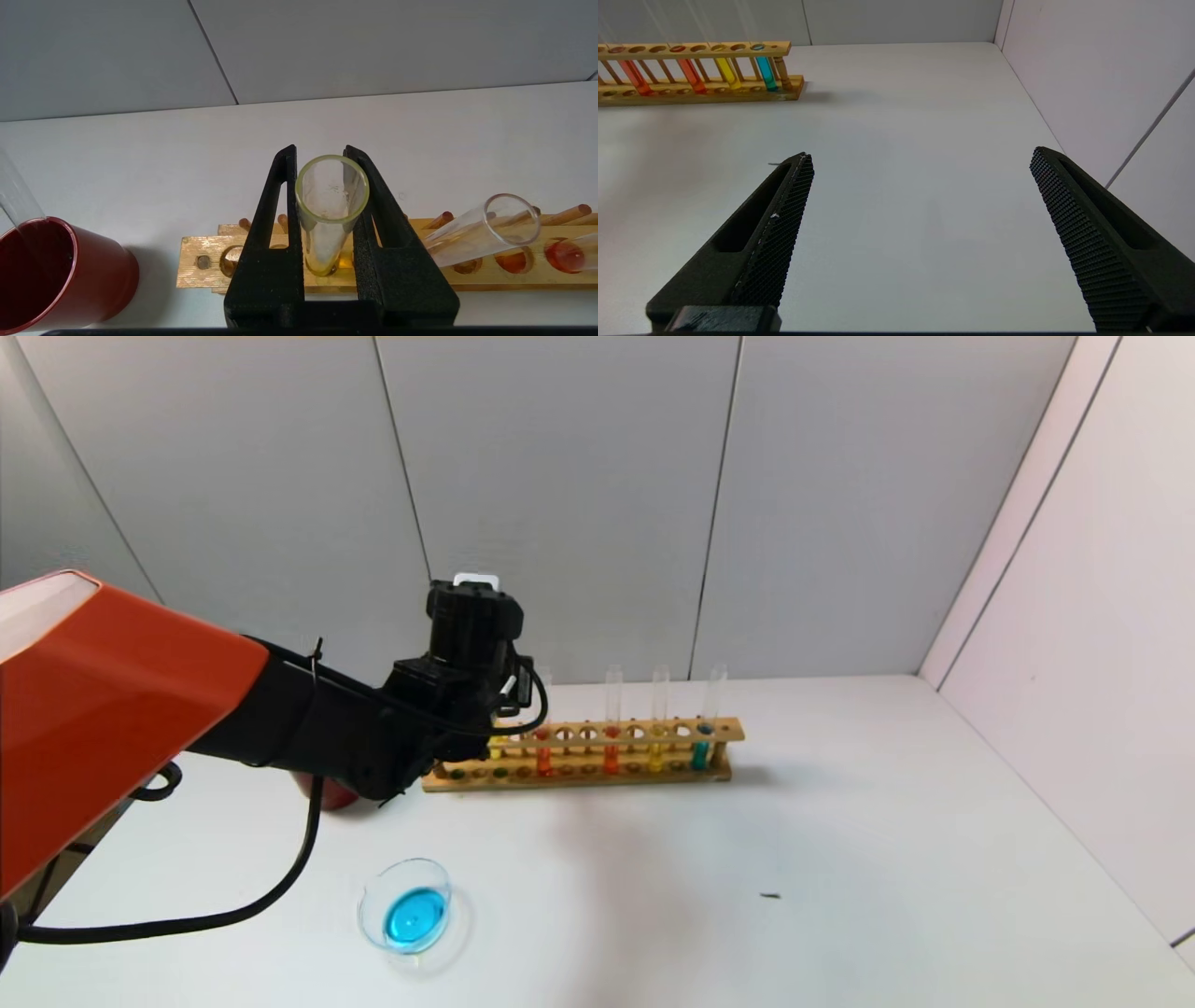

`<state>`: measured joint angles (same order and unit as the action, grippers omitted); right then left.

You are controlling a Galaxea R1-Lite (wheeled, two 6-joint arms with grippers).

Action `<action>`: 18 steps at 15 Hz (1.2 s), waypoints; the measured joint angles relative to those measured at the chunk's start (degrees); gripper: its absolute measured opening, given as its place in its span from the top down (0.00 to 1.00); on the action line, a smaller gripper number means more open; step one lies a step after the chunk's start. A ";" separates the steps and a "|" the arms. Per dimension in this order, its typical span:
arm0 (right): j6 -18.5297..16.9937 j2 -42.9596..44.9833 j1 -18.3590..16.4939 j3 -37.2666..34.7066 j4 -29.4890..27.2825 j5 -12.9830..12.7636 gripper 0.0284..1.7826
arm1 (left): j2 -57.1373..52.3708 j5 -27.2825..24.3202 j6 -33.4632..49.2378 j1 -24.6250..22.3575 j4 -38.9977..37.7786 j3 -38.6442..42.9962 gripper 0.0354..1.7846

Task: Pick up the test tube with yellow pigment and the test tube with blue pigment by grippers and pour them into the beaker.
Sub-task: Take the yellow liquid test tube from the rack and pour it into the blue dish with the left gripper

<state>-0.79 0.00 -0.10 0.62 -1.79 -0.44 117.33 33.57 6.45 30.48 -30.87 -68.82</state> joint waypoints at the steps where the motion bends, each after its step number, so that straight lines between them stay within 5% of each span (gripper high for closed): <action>1: 0.00 0.00 0.00 0.00 0.00 0.00 0.05 | -0.20 -0.01 0.02 -0.07 0.79 -0.48 0.83; 18: 0.00 0.00 0.02 0.00 -0.05 0.00 0.05 | -4.35 0.30 0.07 -0.74 13.70 -13.09 0.83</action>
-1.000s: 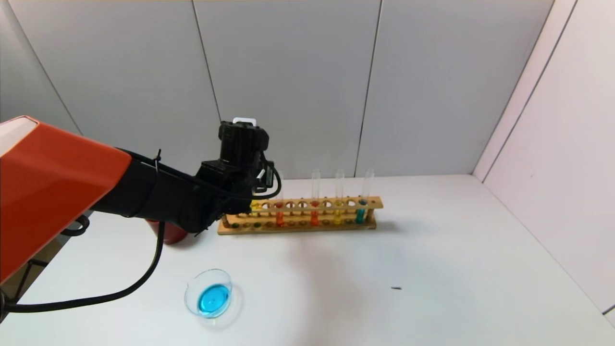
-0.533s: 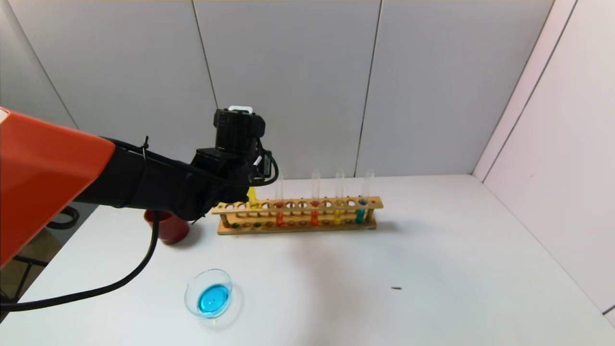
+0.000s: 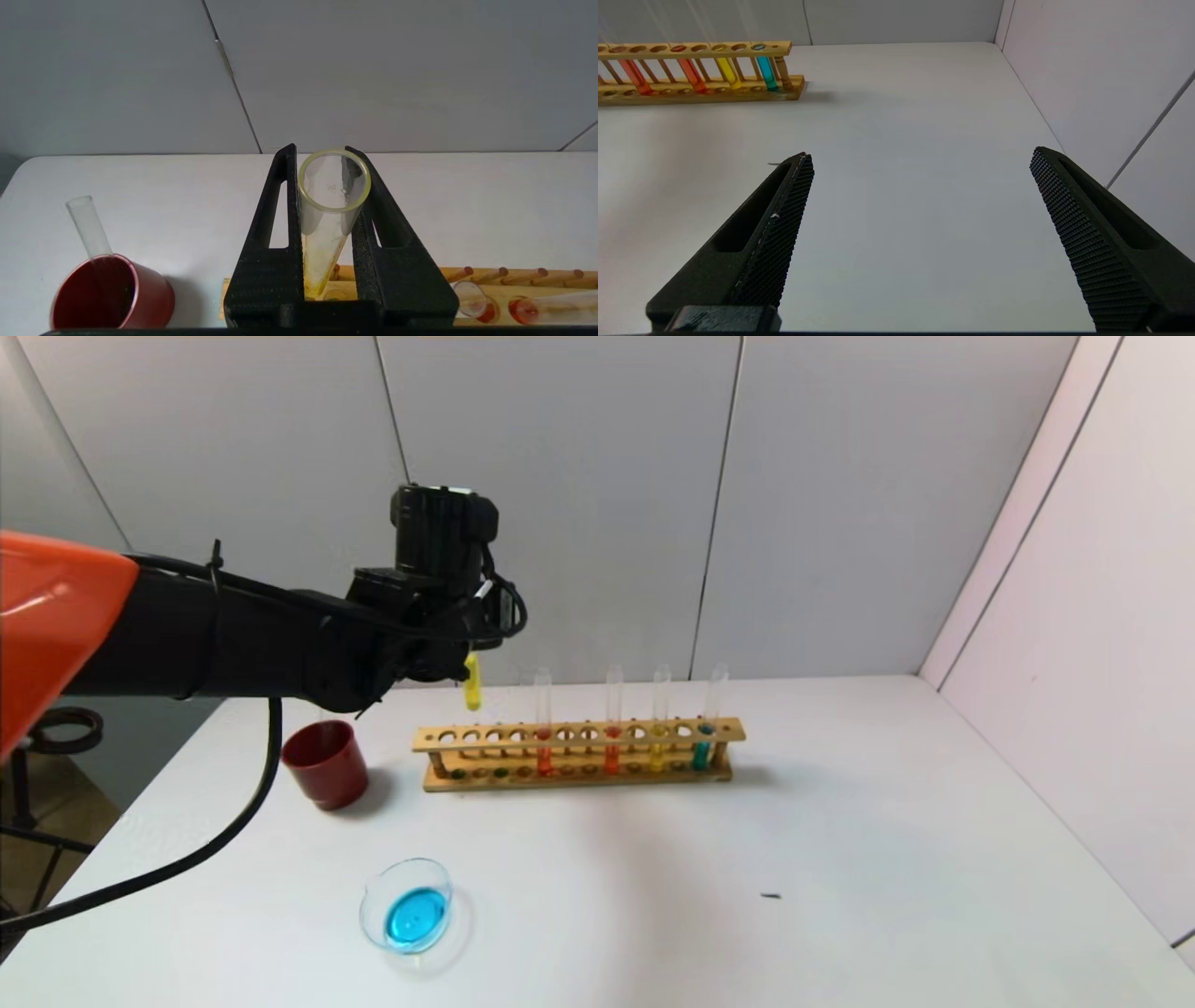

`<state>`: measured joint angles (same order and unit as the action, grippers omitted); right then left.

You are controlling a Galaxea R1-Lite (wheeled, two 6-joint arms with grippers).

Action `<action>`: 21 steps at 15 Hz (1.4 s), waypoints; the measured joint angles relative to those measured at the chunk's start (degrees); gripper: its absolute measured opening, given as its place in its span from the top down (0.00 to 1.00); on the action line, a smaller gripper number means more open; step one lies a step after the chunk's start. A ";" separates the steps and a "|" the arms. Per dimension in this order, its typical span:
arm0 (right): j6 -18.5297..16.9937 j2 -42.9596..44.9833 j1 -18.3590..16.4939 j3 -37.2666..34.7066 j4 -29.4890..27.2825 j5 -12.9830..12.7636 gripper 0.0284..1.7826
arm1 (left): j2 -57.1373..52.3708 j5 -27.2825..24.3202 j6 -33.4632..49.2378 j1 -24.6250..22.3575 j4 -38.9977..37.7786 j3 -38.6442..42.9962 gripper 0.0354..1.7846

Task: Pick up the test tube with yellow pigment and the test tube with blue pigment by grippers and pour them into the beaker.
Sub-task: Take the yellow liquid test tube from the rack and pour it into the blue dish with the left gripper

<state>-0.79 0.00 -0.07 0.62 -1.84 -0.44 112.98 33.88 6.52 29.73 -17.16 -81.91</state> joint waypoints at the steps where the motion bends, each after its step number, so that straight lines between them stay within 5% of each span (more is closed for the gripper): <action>1: 0.02 0.00 0.00 0.00 0.02 0.00 0.05 | -0.74 0.00 -0.02 0.02 1.68 -0.95 0.83; 8: 0.00 0.00 -0.02 0.00 0.00 0.00 0.05 | -9.23 1.40 -0.29 -0.63 9.78 1.54 0.83; 21: 0.00 0.00 -0.02 0.00 0.02 0.00 0.05 | -30.87 -1.90 -4.77 -5.53 10.30 30.34 0.83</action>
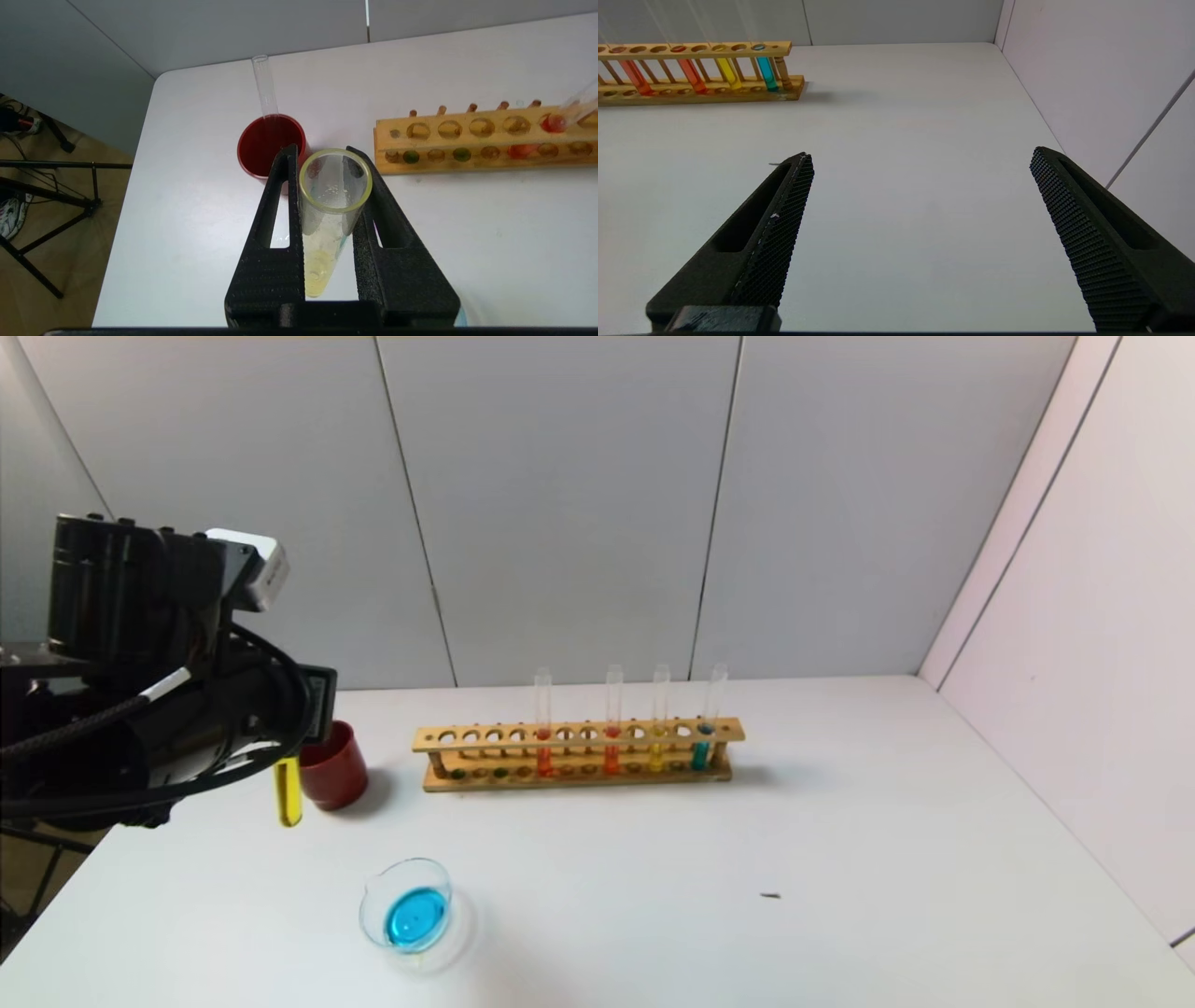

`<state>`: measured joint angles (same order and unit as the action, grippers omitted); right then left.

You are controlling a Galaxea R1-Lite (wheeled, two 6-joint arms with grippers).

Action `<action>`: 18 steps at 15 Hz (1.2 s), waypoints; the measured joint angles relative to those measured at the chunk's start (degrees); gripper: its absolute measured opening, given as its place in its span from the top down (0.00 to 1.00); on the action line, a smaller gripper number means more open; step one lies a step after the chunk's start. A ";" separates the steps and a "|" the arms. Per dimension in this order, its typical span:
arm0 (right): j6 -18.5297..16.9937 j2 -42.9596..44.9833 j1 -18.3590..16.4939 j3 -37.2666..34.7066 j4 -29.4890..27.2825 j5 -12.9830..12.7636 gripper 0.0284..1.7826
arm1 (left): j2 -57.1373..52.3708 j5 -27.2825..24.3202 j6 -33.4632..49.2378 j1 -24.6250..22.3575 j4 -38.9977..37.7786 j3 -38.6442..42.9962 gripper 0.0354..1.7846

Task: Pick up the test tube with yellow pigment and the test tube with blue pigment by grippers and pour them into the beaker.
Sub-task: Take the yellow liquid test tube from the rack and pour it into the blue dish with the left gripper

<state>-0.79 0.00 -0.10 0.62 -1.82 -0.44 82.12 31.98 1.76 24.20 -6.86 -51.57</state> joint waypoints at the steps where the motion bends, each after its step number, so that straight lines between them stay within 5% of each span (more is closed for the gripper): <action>1: 0.02 0.00 0.00 0.00 0.00 0.00 0.05 | -1.61 -0.41 -1.51 -0.83 0.00 2.21 0.83; 7: 0.00 0.00 0.00 0.00 0.00 0.00 0.05 | -8.22 -4.78 -9.69 -5.63 0.45 10.06 0.83; 18: 0.00 0.00 0.00 0.00 0.00 0.00 0.05 | -5.08 -5.33 -25.08 -5.66 4.44 12.32 0.83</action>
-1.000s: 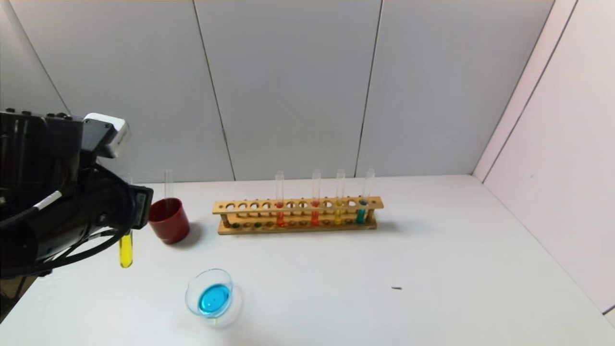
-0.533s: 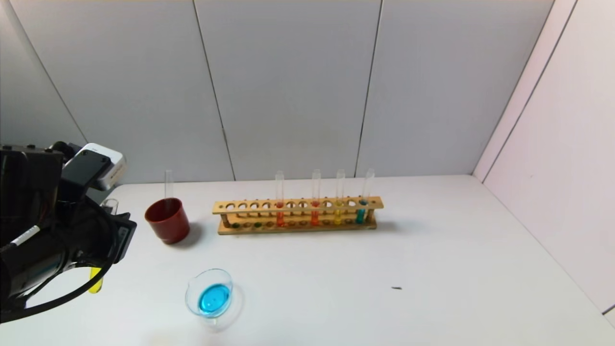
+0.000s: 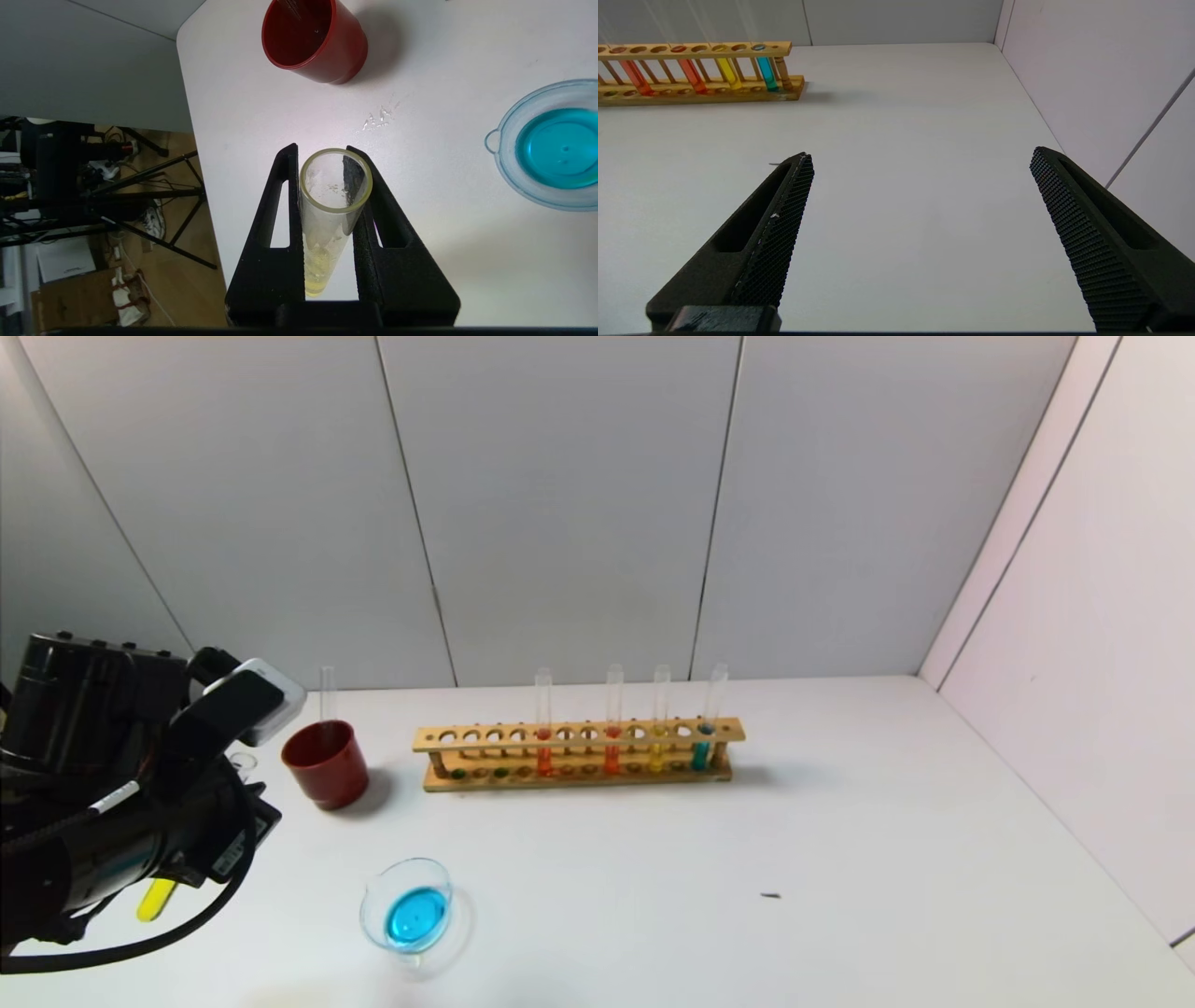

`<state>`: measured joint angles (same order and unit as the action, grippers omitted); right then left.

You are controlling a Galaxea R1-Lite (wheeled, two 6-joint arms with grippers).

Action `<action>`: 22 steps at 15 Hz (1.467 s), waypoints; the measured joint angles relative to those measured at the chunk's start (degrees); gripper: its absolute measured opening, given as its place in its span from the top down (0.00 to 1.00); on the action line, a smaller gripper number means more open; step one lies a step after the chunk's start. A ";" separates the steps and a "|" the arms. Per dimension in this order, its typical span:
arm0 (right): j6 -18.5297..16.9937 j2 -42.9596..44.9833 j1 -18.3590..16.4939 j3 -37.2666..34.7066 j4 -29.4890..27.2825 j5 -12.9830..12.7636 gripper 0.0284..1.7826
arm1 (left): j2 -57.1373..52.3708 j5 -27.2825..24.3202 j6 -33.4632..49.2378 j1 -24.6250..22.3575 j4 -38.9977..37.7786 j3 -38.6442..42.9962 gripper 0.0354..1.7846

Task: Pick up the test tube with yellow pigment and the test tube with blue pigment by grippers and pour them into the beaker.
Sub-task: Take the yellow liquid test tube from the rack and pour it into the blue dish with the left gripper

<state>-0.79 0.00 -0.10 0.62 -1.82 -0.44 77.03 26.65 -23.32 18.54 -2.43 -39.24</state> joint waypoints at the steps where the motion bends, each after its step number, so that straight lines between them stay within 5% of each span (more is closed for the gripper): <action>1: 0.00 0.00 0.00 0.00 0.00 0.00 0.05 | 0.67 -0.09 -2.12 0.00 0.04 0.20 0.83; 10: 0.00 0.00 0.00 0.00 0.00 -0.02 0.05 | 8.91 -0.57 -8.81 1.30 0.98 0.44 0.83; 22: 0.00 0.00 0.00 0.00 0.00 0.00 0.05 | 19.65 4.77 -11.08 8.94 17.69 -7.61 0.83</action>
<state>-0.79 0.00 -0.10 0.62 -1.82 -0.44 96.68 31.42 -34.40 27.48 15.26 -46.85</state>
